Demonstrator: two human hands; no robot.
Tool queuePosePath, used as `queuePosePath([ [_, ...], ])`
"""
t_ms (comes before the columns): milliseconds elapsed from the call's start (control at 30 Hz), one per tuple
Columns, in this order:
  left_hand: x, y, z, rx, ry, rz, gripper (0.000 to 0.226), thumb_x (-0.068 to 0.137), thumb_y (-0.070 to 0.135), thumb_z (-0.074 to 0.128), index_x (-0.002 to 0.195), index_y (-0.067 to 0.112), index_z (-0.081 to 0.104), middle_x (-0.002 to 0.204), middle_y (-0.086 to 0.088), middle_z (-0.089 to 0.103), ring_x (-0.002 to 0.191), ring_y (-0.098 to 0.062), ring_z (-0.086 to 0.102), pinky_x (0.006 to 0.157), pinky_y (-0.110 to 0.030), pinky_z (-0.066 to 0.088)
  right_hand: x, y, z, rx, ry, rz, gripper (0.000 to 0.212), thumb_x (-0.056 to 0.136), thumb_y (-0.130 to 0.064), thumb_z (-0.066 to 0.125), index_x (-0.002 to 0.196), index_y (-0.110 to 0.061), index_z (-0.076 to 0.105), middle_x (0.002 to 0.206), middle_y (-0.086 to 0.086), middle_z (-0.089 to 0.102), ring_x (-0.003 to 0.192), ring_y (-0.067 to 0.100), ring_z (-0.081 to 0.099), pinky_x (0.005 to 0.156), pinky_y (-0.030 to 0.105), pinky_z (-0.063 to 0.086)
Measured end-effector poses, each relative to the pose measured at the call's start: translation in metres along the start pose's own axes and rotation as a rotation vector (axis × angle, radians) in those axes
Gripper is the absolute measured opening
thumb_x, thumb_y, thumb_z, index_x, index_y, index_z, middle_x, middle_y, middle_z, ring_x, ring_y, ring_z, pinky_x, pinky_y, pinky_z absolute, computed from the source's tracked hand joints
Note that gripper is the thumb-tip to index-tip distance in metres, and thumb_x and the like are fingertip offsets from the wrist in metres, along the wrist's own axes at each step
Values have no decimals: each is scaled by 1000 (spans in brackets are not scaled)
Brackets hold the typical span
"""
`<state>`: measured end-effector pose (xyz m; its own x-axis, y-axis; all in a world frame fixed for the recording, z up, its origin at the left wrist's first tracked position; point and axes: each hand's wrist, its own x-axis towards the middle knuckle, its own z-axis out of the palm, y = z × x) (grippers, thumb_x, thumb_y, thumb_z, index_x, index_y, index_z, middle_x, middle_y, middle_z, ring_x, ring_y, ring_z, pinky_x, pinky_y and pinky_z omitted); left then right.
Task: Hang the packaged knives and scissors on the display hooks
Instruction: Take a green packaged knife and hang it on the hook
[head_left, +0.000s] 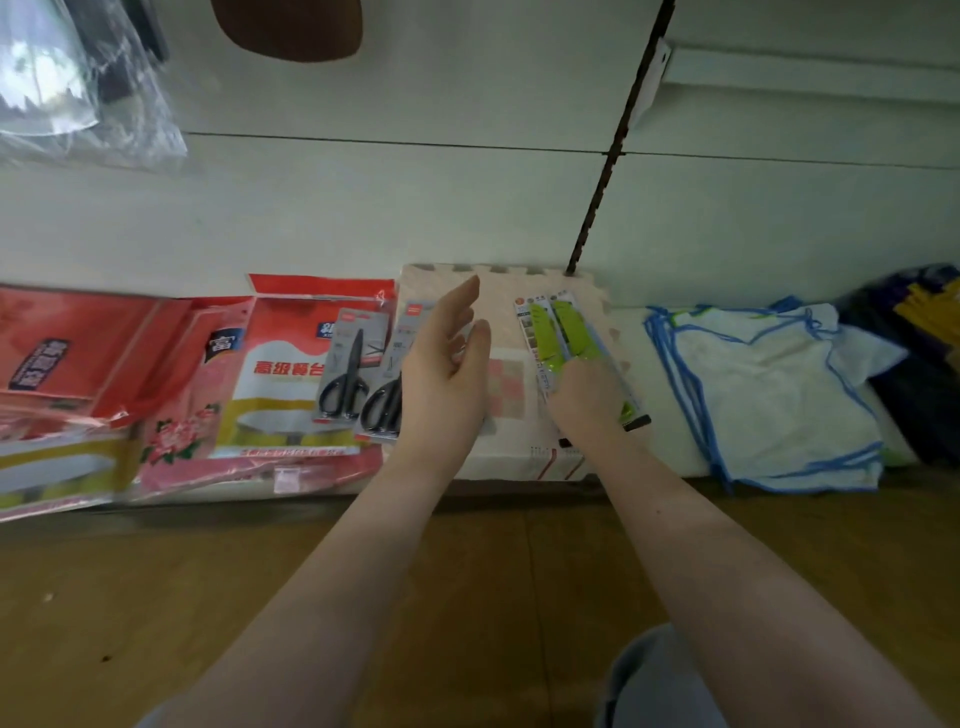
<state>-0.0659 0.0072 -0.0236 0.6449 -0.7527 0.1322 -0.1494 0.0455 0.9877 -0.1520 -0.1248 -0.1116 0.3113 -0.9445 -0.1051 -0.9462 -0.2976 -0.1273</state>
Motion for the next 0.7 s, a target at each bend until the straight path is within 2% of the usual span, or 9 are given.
queuePosePath([
  [167,1,0,-2,30,-18,-13,39,97,15,44,135,21,45,138,6,50,125,-6,46,100,-22,41,-13,-7,-5,101,-13,9,28,88,-25,60,106,-5,58,106,12,63,98,28,61,68,32,48],
  [267,3,-4,-3,41,-42,-40,39,96,15,45,135,22,46,138,5,50,126,-8,45,101,-25,41,-20,-8,-8,205,4,-16,23,86,-27,61,97,-7,60,97,11,65,85,25,62,59,29,47],
  [367,4,-9,-3,83,-70,-53,42,96,14,46,137,21,43,140,2,49,128,-12,44,102,-26,40,-32,-12,-17,307,44,-41,23,83,-30,64,90,-8,62,87,8,66,75,22,63,48,23,38],
  [433,7,-13,-2,121,-83,-71,45,95,15,48,139,19,40,142,1,46,130,-14,44,104,-29,40,-43,-15,-24,355,86,-62,26,81,-33,66,94,-10,61,89,5,65,78,20,63,51,24,42],
  [533,11,-17,-1,135,-87,-145,51,94,16,50,142,18,32,144,-2,44,131,-16,43,101,-24,39,-63,-21,-38,425,115,-114,31,80,-35,69,97,-12,57,93,3,62,83,19,61,61,25,45],
  [600,12,-17,1,106,-101,-191,53,94,16,51,143,17,30,138,-1,48,124,-16,48,95,-21,44,-75,-23,-45,450,110,-154,31,80,-36,68,96,-13,56,93,3,63,82,18,60,60,23,45],
  [667,13,-17,3,63,-110,-202,50,93,15,52,140,17,34,126,1,55,108,-14,58,80,-15,51,-84,-25,-51,465,92,-178,30,81,-35,68,97,-12,55,93,3,62,81,17,59,57,19,42],
  [700,13,-18,4,50,-101,-196,47,93,14,53,137,17,38,122,-1,58,101,-15,61,76,-18,53,-88,-25,-54,469,83,-182,30,81,-34,68,97,-12,55,94,4,61,80,16,58,58,19,41],
])
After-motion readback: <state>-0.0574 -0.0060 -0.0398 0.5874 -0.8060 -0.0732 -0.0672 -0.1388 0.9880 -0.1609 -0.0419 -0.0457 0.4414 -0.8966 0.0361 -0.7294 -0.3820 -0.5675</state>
